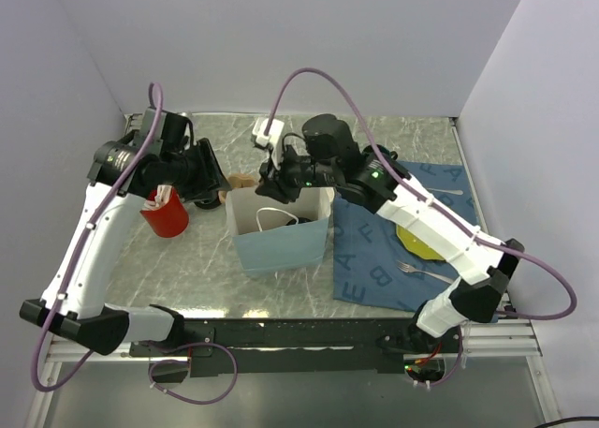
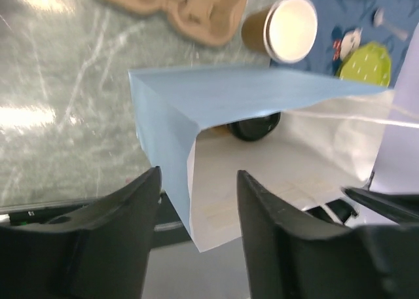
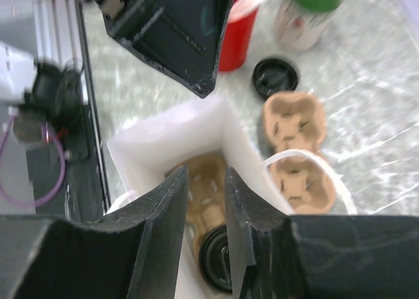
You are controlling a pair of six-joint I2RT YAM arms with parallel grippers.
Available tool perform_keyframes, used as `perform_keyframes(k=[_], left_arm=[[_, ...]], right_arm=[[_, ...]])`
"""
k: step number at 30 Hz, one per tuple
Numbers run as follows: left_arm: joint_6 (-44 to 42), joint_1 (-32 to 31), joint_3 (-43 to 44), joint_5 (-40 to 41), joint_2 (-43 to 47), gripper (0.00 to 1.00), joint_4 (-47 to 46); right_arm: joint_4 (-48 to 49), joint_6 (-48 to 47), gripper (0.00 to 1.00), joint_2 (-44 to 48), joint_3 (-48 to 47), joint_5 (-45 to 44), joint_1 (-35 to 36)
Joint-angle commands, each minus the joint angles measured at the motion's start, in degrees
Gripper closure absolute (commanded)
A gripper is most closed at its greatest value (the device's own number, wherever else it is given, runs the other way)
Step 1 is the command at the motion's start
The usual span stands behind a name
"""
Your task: Pack the takeout coffee
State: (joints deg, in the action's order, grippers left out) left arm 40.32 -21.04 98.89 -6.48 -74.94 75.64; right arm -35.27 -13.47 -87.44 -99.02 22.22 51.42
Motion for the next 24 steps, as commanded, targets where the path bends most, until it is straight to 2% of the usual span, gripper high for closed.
perform_keyframes(k=[1, 2, 4, 5, 7, 8, 10, 13, 18, 20, 24], left_arm=[[1.52, 0.47, 2.80, 5.42, 2.60, 0.35, -5.57], [1.78, 0.56, 2.88, 6.64, 3.30, 0.31, -6.37], [1.87, 0.56, 2.62, 11.47, 4.27, 0.22, -8.30], [1.87, 0.65, 2.53, 13.40, 5.40, 0.17, -10.23], [1.70, 0.56, 1.75, 20.34, 6.64, 0.08, -12.61], [1.35, 0.56, 1.05, 22.46, 8.21, 0.04, -15.32], [0.47, 0.65, -1.84, 28.87, 9.71, 0.01, -17.88], [-0.68, 0.73, -5.62, 37.99, 11.65, 0.01, -20.35], [-1.11, 4.76, -10.37, 43.39, 9.90, 0.03, -19.39], [-1.64, 7.66, -13.28, 41.56, 7.19, 0.03, -19.04], [-1.73, 13.99, -16.01, 37.07, 3.84, 0.03, -20.26]], right_arm=[[9.68, 5.82, 0.62, 6.31, -3.37, -5.50, -0.53], [10.56, 7.13, 0.59, 7.10, -3.54, -9.17, -0.53], [10.92, 11.44, 0.47, 9.03, -5.03, -14.28, -0.35], [10.22, 12.93, 0.37, 10.08, -5.74, -20.49, -0.35], [5.40, 16.45, 0.27, 10.97, -7.67, -26.58, -0.44], [3.21, 17.07, 0.14, 12.10, -8.29, -29.83, -0.44], [-1.11, 17.87, 0.01, 13.95, -7.42, -36.43, -0.44], [-6.28, 19.97, 0.00, 18.69, -4.08, -43.12, -0.44], [-12.98, 28.65, 0.00, 28.27, 4.51, -46.65, -0.44], [-14.13, 32.00, 0.00, 32.57, 8.99, -45.69, -0.44], [-10.62, 31.32, 0.00, 39.09, 16.04, -41.21, -0.44]])
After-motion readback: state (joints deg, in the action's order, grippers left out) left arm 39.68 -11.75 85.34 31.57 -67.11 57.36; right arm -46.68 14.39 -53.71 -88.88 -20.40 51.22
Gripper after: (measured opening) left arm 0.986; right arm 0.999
